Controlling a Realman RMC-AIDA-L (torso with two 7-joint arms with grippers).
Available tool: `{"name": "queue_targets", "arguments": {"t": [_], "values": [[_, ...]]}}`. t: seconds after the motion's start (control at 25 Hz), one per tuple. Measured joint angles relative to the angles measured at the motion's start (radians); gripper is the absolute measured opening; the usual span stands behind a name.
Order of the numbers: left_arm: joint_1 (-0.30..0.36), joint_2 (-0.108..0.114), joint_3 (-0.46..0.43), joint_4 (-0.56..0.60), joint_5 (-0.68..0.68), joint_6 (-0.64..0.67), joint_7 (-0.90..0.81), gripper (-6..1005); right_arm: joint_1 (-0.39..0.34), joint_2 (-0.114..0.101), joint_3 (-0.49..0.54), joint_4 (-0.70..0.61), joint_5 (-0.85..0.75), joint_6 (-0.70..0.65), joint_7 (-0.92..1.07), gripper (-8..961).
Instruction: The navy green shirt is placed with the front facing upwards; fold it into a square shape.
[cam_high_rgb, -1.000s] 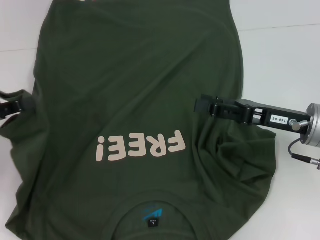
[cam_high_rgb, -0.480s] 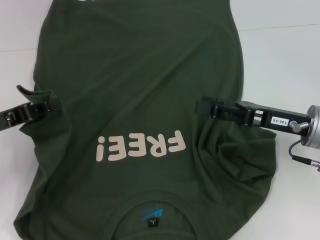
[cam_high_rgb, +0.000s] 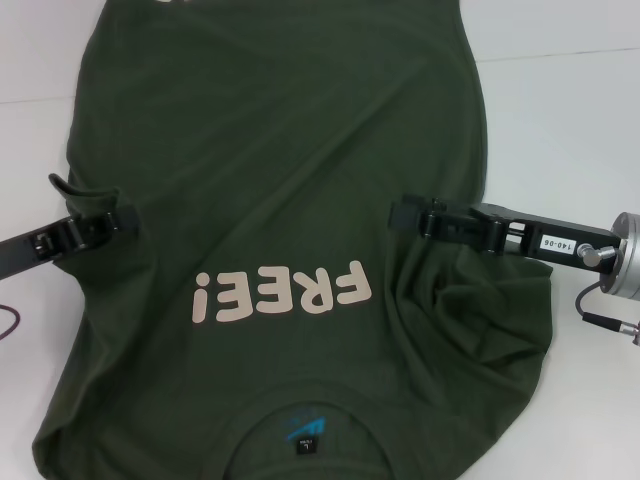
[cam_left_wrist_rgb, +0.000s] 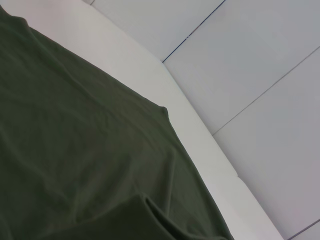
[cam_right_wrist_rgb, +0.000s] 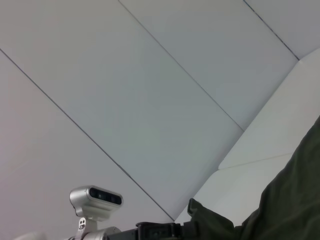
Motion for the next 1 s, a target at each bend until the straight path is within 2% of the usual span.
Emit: {"name": "queue_targets", "arguments": {"t": [0.48, 0.6, 1.0], "values": [[-0.003, -0.009, 0.002, -0.059, -0.001, 0.014, 0.078, 49, -0.001, 0.002, 0.0, 0.0, 0.0, -0.001, 0.0, 912], [-0.002, -0.012, 0.002, -0.06, -0.001, 0.026, 0.091, 204, -0.001, 0.002, 0.0, 0.0, 0.0, -0.001, 0.0, 912], [-0.006, -0.014, 0.003, -0.055, -0.013, 0.063, 0.1, 378, -0.002, 0.004, 0.0, -0.001, 0.0, -0.002, 0.0, 912]]}}
